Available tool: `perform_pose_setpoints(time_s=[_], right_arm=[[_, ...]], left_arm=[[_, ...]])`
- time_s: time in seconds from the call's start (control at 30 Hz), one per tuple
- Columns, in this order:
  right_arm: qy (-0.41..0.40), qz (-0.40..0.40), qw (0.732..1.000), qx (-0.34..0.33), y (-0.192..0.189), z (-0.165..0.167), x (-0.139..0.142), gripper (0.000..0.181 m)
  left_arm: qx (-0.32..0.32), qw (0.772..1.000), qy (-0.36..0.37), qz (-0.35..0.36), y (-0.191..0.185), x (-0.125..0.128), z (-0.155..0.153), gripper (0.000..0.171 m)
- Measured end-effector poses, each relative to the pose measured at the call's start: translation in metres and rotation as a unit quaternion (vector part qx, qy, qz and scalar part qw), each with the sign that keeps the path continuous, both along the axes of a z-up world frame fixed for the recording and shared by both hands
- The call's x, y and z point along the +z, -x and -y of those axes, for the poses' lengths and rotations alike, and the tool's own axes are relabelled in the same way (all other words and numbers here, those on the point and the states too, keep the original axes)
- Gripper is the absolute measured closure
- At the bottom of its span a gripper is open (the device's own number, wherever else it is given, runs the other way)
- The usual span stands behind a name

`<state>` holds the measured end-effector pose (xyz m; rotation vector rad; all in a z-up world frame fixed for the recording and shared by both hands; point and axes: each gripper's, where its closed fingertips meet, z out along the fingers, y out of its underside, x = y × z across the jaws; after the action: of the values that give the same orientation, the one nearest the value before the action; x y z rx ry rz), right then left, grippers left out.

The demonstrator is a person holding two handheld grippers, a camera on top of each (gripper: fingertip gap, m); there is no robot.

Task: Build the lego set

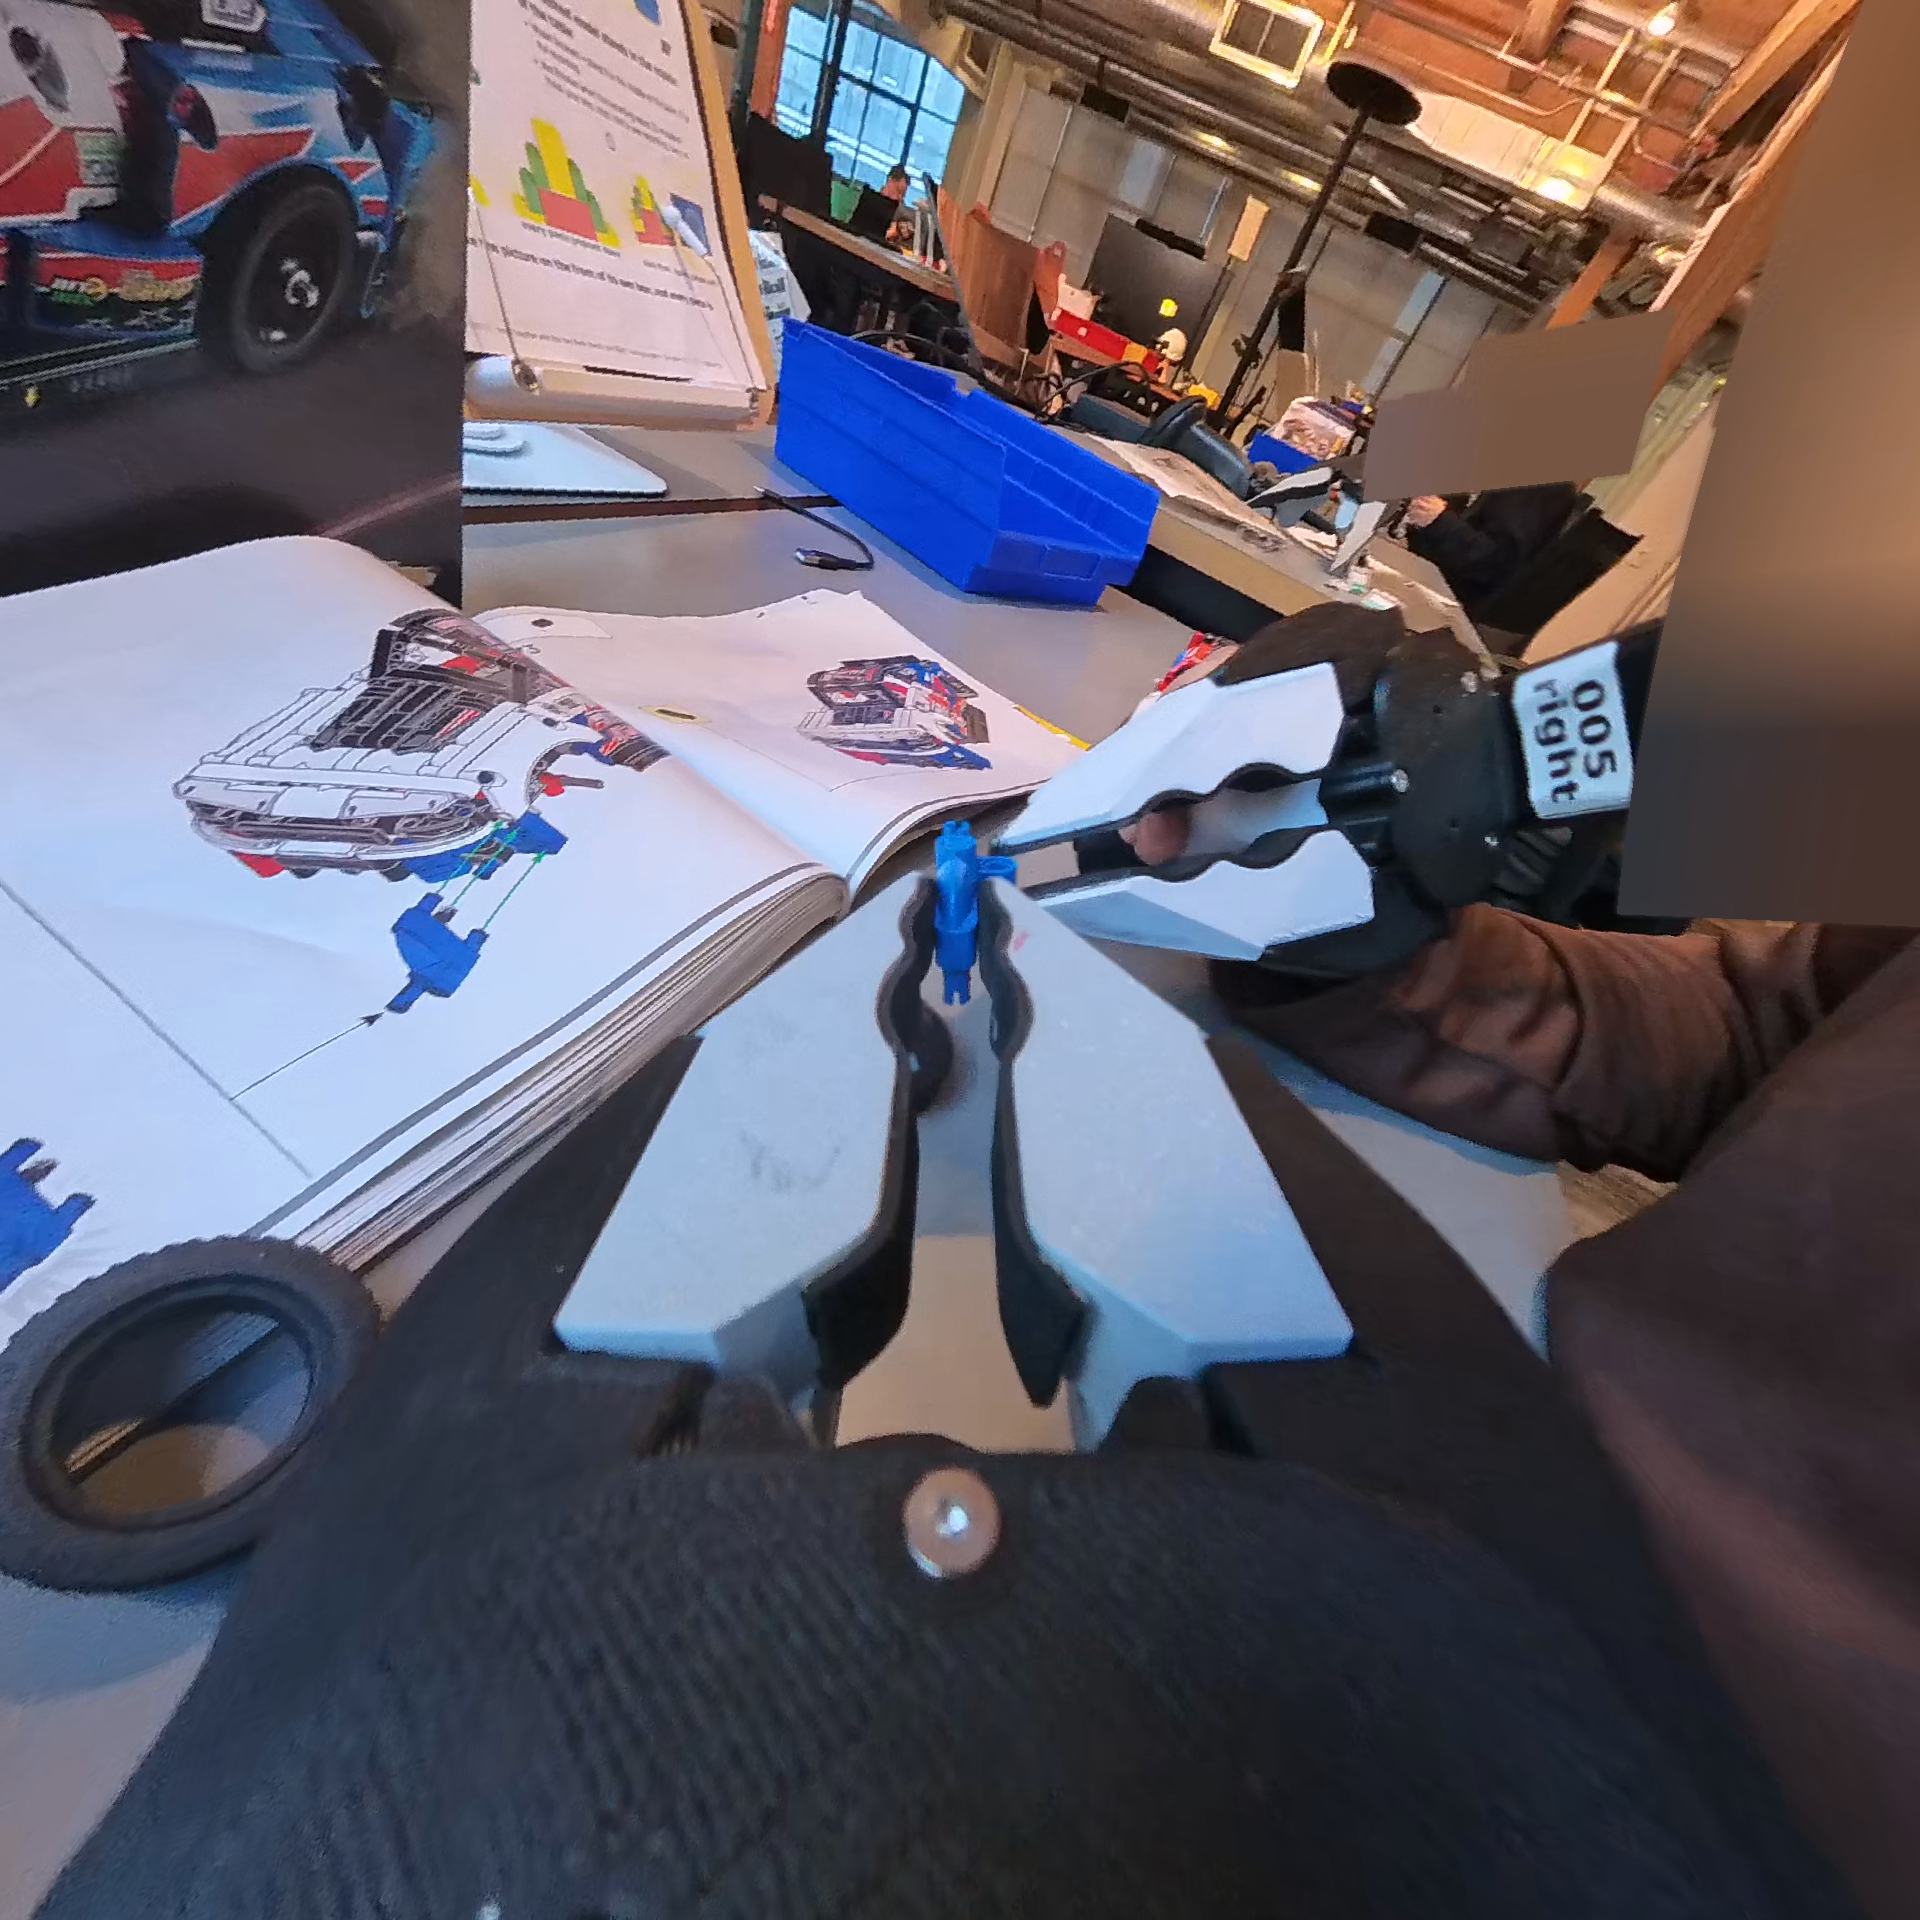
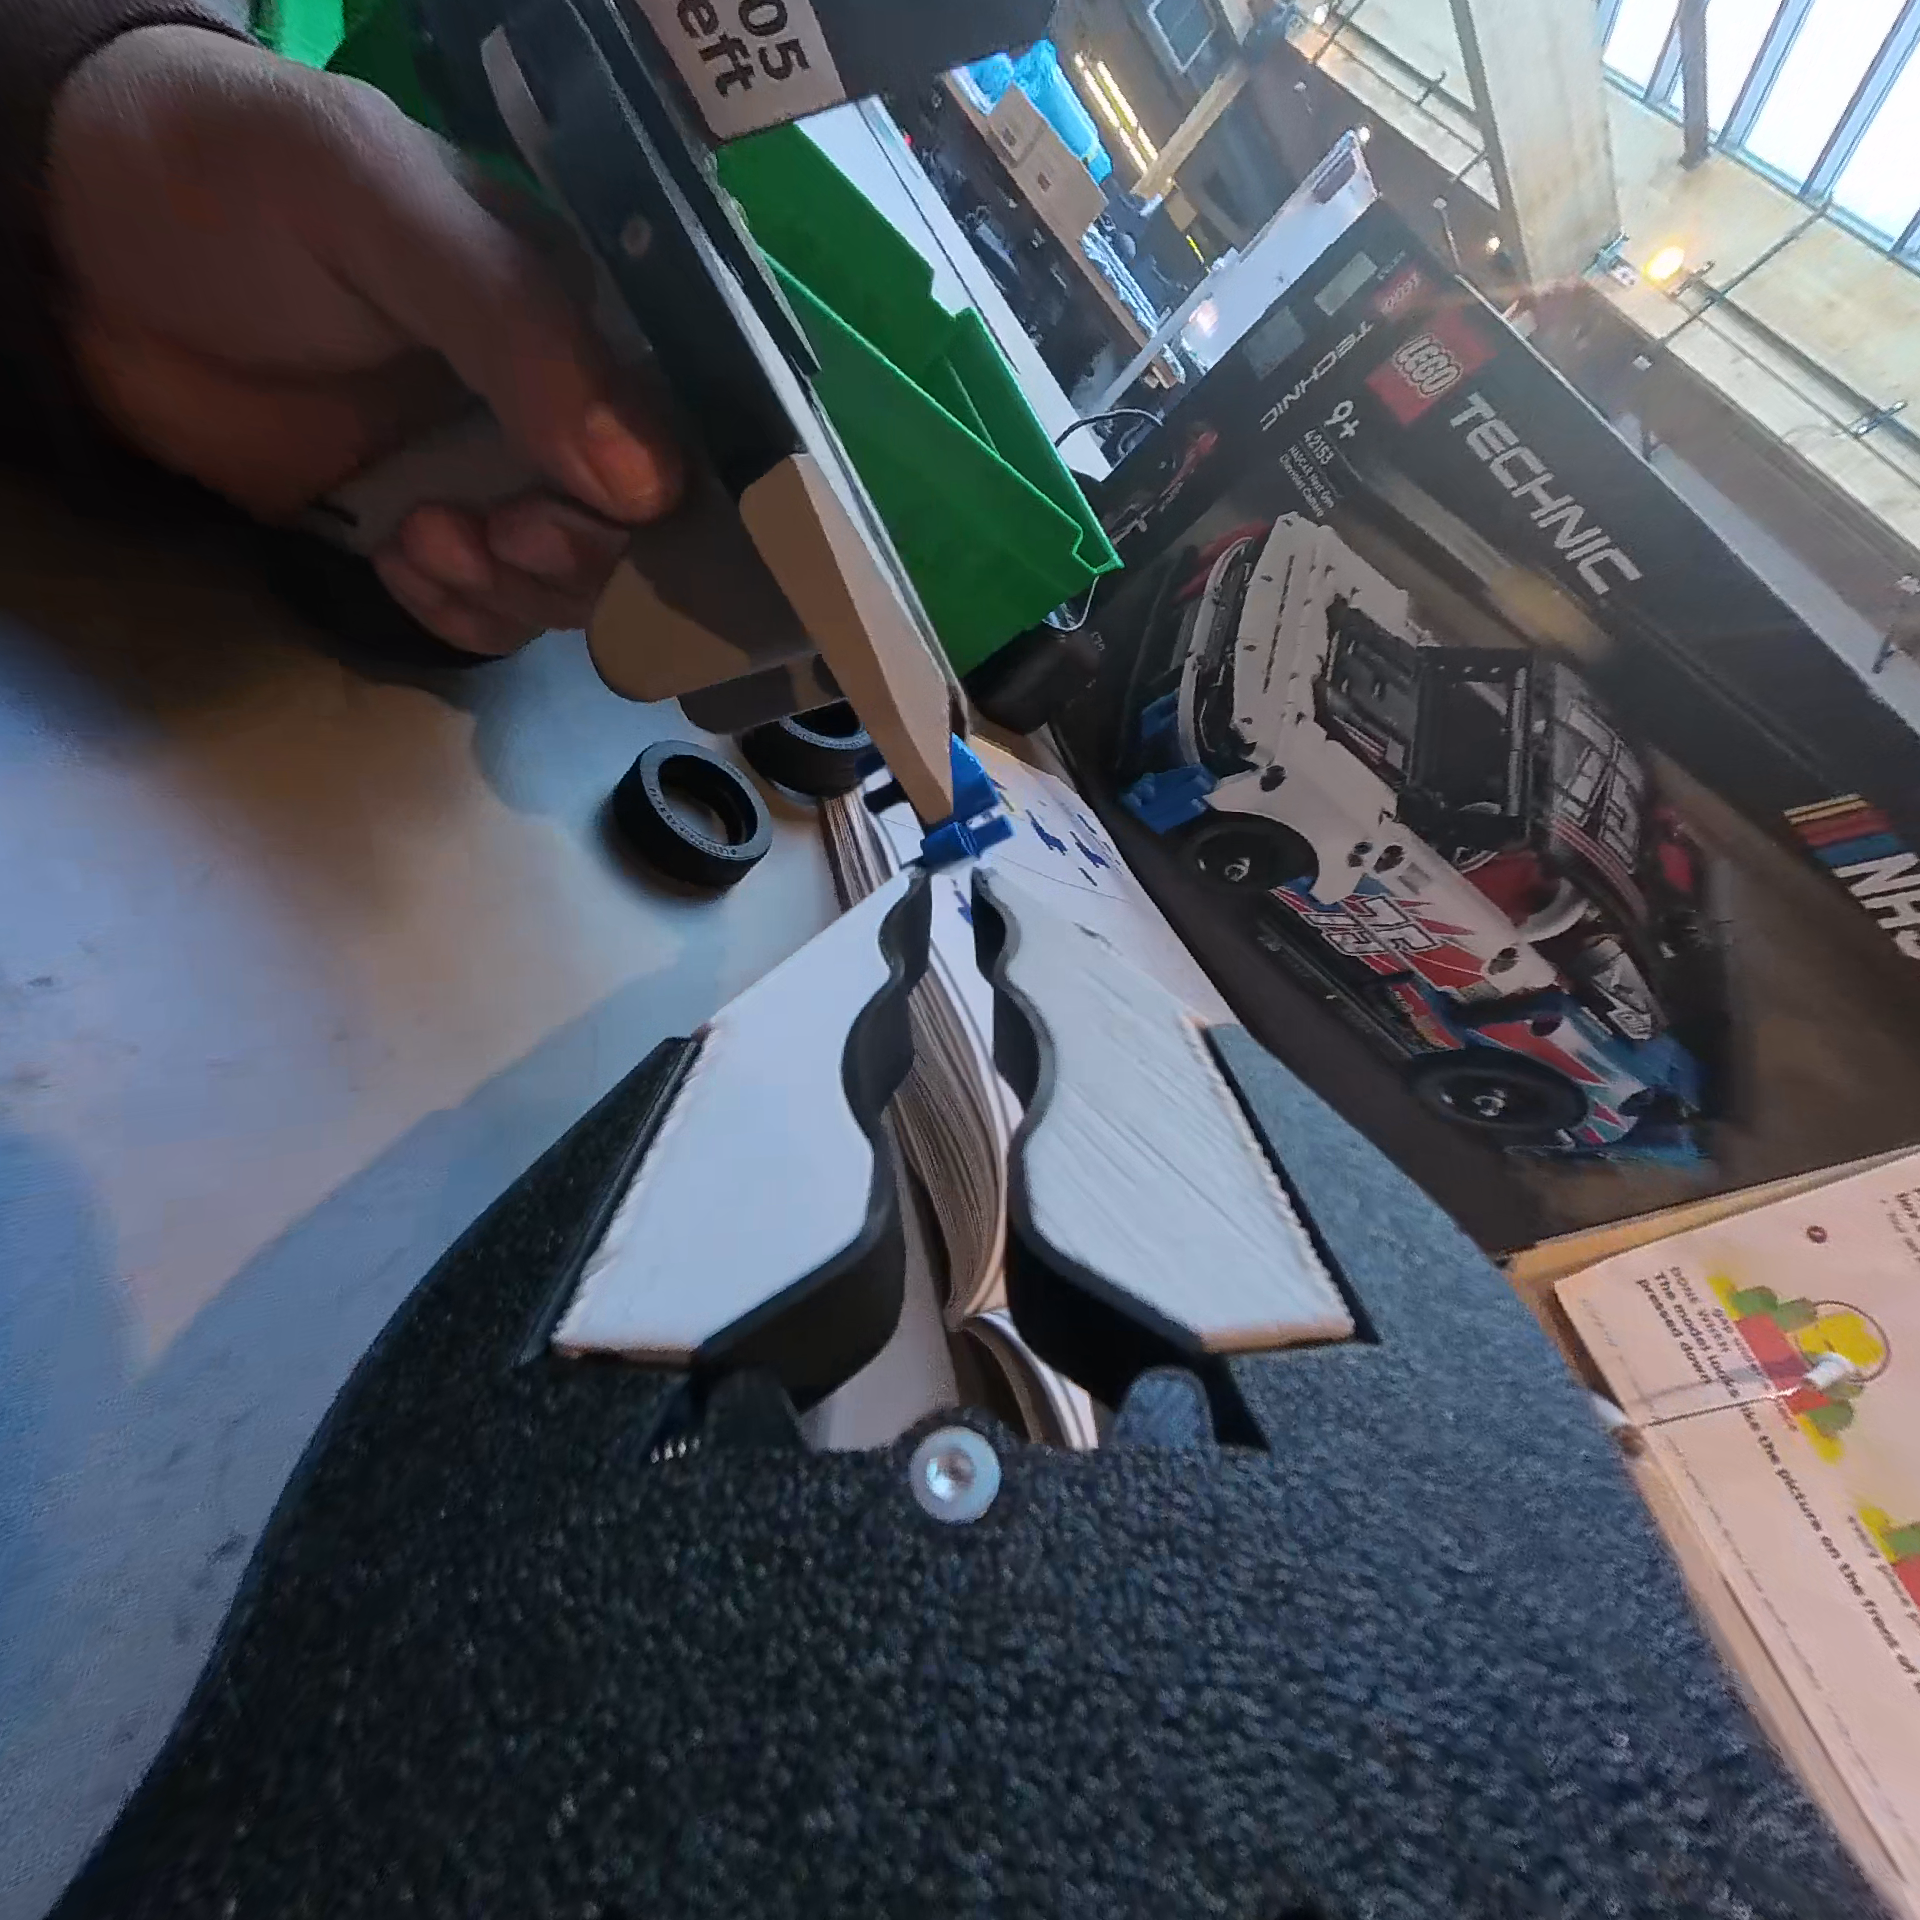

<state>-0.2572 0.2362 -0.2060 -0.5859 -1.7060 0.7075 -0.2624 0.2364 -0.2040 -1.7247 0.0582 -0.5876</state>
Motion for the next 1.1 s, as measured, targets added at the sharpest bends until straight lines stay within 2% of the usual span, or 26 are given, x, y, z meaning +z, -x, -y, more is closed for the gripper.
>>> perform_pose_setpoints(time_s=[0.13,0.27,0.67,1.1], right_arm=[[0.033,0.007,0.999,0.006,0.001,-0.001,-0.002,0.174],[0.093,0.012,0.996,0.012,0.001,-0.004,0.000,0.174],[0.263,0.042,0.964,0.020,0.001,-0.019,0.003,0.172],[0.296,0.066,0.953,0.019,0.006,-0.025,-0.001,0.164]], left_arm=[[0.023,1.000,0.006,-0.012,0.008,-0.001,0.003,0.167],[0.045,0.997,0.017,-0.061,0.013,-0.005,0.006,0.168],[0.022,0.995,0.054,-0.085,0.002,-0.017,0.015,0.167],[-0.001,0.996,0.085,-0.038,-0.002,-0.028,0.013,0.168]])
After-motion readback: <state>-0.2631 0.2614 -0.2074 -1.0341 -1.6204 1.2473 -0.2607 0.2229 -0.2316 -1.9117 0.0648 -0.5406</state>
